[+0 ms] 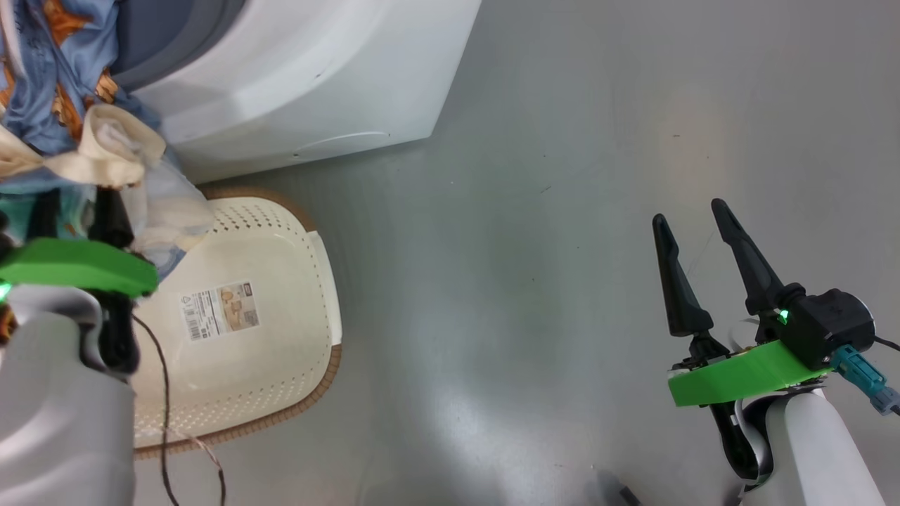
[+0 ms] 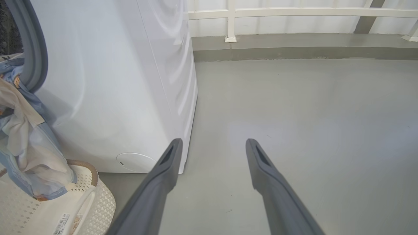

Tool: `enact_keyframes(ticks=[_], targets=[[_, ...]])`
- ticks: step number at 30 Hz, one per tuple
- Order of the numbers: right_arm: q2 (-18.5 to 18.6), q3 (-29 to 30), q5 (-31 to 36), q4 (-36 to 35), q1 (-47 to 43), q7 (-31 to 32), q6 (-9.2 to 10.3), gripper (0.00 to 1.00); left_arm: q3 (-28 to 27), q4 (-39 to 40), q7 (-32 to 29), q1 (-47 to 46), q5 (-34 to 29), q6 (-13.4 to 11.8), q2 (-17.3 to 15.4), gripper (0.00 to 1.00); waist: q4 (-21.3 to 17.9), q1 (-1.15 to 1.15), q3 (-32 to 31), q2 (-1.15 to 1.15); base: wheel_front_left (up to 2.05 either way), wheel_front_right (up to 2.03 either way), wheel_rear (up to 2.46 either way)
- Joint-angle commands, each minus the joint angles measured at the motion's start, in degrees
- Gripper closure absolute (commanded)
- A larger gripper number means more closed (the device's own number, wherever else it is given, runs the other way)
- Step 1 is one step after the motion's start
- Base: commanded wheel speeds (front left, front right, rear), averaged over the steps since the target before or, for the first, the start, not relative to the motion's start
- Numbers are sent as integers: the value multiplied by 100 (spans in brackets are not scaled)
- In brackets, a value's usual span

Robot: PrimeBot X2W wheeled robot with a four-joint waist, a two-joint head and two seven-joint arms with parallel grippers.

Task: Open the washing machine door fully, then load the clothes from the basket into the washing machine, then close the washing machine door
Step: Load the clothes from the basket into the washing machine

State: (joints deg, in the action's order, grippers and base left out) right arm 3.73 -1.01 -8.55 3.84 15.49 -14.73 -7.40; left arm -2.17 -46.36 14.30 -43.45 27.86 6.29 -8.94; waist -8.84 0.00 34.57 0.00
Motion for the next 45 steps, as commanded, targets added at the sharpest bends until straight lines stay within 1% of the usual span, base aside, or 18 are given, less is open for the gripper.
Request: enact_keyframes(ticks=[1,6,15,16,18,20,21,22,26,29,35,41,45], targets=[[30,-99,91,-149,-26,-27,-9,0,-199,160,66,-63,-65,-16,-211,0,-2,0,25,0,0,0,0],[53,-71,90,-178,5,-27,-9,0,-589,583,68,-114,-363,-99,-15,0,0,0,121,0,0,0,0],[98,-52,57,-223,63,-27,-9,0,-1032,759,69,-274,-925,-62,246,0,-62,0,249,0,0,0,0],[101,-45,54,-229,65,-27,-9,0,-1080,774,69,-290,-993,-66,260,8,-69,0,261,0,0,0,0],[106,-30,52,-237,63,-27,-9,0,-1162,793,69,-313,-1117,-66,295,45,-76,0,278,0,0,0,0],[105,-20,54,-246,58,-27,-9,0,-1230,822,69,-333,-1241,-69,329,59,-78,0,289,0,0,0,0],[103,-14,57,-249,55,-27,-9,0,-1262,836,69,-339,-1297,-70,347,77,-77,0,293,0,0,0,0],[100,-5,59,-249,52,-27,-9,0,-1291,848,69,-337,-1357,-76,363,100,-73,0,291,0,0,0,0],[80,27,62,-236,29,-27,-9,0,-1407,943,69,-265,-1541,-72,415,100,-47,0,260,0,0,0,0],[54,58,39,-226,13,-27,-9,0,-1531,1105,70,-136,-1577,-66,471,100,-11,0,220,0,0,0,0],[17,76,14,-167,-29,-27,-9,0,-1545,1431,70,129,-1566,-28,564,100,107,0,132,0,0,0,0],[-15,41,-8,-120,-37,-27,-9,0,-1240,1948,70,392,-1404,27,601,100,191,0,18,0,0,0,0],[-30,7,-19,-96,-41,-27,-9,0,-962,2219,70,372,-1289,-16,604,100,181,0,-58,0,0,0,0]])
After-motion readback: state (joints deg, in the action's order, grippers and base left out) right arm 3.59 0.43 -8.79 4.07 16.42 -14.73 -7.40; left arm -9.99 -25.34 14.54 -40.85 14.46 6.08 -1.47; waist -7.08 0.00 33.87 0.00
